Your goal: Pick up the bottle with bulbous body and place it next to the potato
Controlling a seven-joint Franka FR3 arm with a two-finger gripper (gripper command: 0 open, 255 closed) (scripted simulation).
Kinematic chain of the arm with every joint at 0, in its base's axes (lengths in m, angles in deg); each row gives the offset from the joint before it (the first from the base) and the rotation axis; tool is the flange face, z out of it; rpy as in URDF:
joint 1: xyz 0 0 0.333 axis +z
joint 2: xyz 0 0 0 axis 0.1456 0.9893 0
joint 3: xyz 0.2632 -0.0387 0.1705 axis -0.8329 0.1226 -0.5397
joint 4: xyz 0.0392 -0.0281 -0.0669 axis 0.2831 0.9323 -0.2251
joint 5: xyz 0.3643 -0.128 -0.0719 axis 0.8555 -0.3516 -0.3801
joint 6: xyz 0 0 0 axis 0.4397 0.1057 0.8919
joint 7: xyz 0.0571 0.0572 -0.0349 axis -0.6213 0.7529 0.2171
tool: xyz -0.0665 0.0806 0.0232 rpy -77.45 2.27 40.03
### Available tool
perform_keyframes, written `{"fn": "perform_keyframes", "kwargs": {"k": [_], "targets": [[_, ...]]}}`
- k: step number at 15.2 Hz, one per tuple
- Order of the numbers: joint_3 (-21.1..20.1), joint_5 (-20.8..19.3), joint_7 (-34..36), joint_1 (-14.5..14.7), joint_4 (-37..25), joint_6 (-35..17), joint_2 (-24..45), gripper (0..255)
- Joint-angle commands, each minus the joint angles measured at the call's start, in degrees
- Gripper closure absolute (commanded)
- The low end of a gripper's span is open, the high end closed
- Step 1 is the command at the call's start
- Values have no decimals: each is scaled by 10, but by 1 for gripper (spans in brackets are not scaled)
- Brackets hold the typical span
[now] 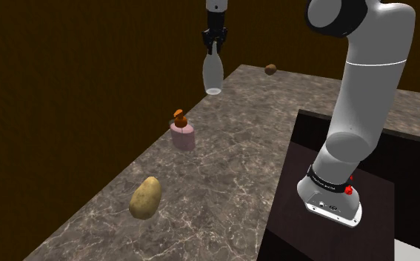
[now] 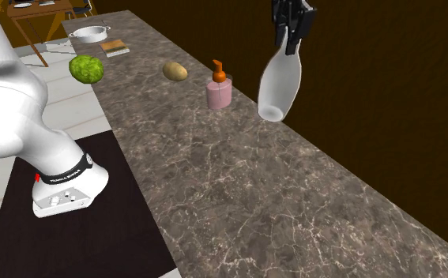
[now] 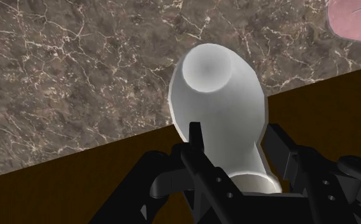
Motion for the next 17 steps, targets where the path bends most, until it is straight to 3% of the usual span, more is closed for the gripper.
{"fn": "perform_keyframes", "kwargs": {"k": [1, 9, 17], "targets": [[0, 0, 0, -1, -15, 14, 1, 255], [-36, -25, 91, 55, 97, 16, -115, 255], [-88, -34, 188, 100, 152, 42, -195, 255]]}}
